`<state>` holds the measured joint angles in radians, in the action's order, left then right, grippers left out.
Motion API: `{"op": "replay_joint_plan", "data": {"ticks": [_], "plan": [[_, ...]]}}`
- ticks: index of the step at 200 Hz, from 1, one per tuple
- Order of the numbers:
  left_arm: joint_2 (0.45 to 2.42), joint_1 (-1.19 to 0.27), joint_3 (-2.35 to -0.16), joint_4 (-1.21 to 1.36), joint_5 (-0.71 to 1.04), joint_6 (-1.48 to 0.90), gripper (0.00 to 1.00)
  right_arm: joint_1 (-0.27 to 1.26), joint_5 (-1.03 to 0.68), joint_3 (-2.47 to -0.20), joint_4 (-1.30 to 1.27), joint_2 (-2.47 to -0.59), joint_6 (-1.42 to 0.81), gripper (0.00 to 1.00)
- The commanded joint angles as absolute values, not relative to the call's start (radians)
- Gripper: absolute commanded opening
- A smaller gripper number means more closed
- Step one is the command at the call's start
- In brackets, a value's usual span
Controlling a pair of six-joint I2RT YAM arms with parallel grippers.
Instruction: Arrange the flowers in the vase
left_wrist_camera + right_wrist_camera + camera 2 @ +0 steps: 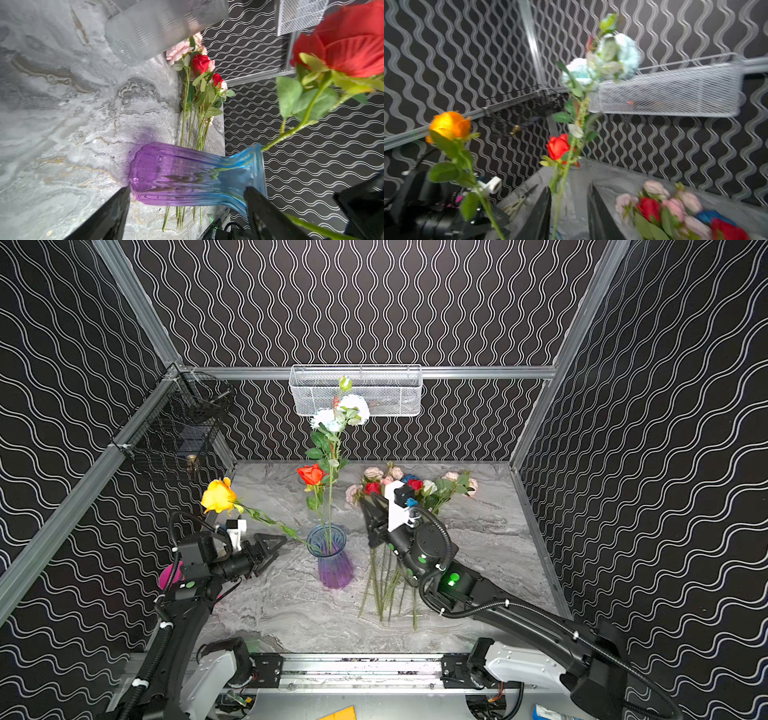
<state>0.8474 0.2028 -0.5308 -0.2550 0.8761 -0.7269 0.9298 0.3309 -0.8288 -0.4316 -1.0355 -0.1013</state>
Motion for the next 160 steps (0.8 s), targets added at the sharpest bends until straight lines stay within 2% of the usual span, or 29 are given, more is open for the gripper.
{"op": "replay_joint_plan", "data": {"ticks": [1,27,52,93,160], "plan": [[0.862,0.203,-0.530,-0.247,0.890,-0.719,0.87,0.824,0.338,-0.782,-0.260,-0.994,-0.259,0.30],[0.855,0.201,-0.534,-0.265,0.872,-0.711,0.86,0.629,0.180,-0.791,-0.066,-1.064,-0.400,0.25],[0.842,0.201,-0.530,-0.263,0.865,-0.713,0.86,0.552,0.087,-0.836,0.055,-1.200,-0.434,0.26],[0.831,0.181,-0.514,-0.217,0.904,-0.742,0.85,0.549,0.011,-0.891,0.106,-1.425,-0.438,0.29],[0.817,0.080,-0.534,-0.289,0.821,-0.712,0.84,0.601,-0.143,-1.027,0.020,-1.680,-0.439,0.33]]}}
